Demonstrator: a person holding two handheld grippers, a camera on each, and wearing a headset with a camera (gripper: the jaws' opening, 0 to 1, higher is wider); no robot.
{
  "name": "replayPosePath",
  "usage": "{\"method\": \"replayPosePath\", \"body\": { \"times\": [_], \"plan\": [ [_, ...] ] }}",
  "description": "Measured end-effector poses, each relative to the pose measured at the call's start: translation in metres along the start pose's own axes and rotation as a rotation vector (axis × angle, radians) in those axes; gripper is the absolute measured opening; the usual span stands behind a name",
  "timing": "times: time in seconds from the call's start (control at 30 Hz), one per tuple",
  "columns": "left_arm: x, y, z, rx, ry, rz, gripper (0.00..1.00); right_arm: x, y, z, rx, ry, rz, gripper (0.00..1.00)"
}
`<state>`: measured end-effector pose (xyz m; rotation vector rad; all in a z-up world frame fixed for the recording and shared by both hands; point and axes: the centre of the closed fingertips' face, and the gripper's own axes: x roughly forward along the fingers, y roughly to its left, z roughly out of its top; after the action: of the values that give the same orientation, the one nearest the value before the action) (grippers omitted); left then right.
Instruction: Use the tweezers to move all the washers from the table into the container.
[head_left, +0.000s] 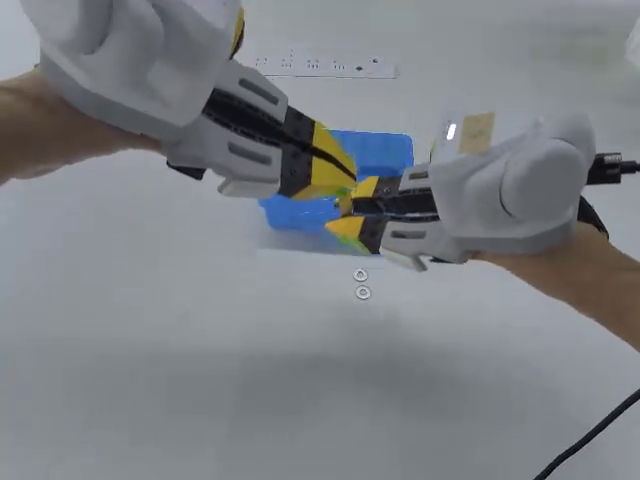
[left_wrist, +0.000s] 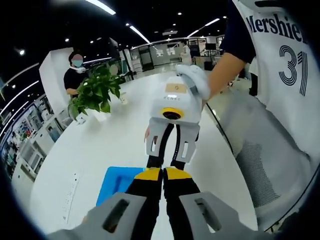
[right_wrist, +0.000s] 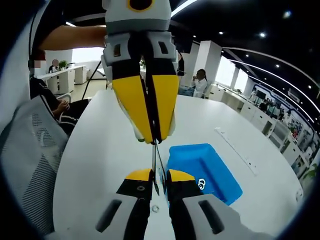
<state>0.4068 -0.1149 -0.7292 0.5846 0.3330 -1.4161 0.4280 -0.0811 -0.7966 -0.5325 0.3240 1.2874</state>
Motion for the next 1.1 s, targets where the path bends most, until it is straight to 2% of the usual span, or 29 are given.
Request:
{"method": "replayPosePath", "body": {
  "times": [0.17,0.33,0.53,1.1],
  "plan": [
    [0.007,-0.019,-0.009,-0.054,-0.009,-0.006,0.05,0.001,0.022,-0.015,0.02,0.024,0.035,0.12],
    [0.014,-0.026,-0.015,-0.078,-0.006,-0.003,0.05,0.004,0.028,-0.027,0.019,0.044,0.048,0.12],
    [0.021,-0.024,-0.021,-0.099,-0.002,-0.01,0.05,0.006,0.026,-0.038,0.047,0.058,0.048,0.12],
    [0.034,-0.015,-0.029,-0.107,0.007,-0.03,0.05,0.01,0.02,-0.05,0.092,0.061,0.034,0.13]
  ]
}}
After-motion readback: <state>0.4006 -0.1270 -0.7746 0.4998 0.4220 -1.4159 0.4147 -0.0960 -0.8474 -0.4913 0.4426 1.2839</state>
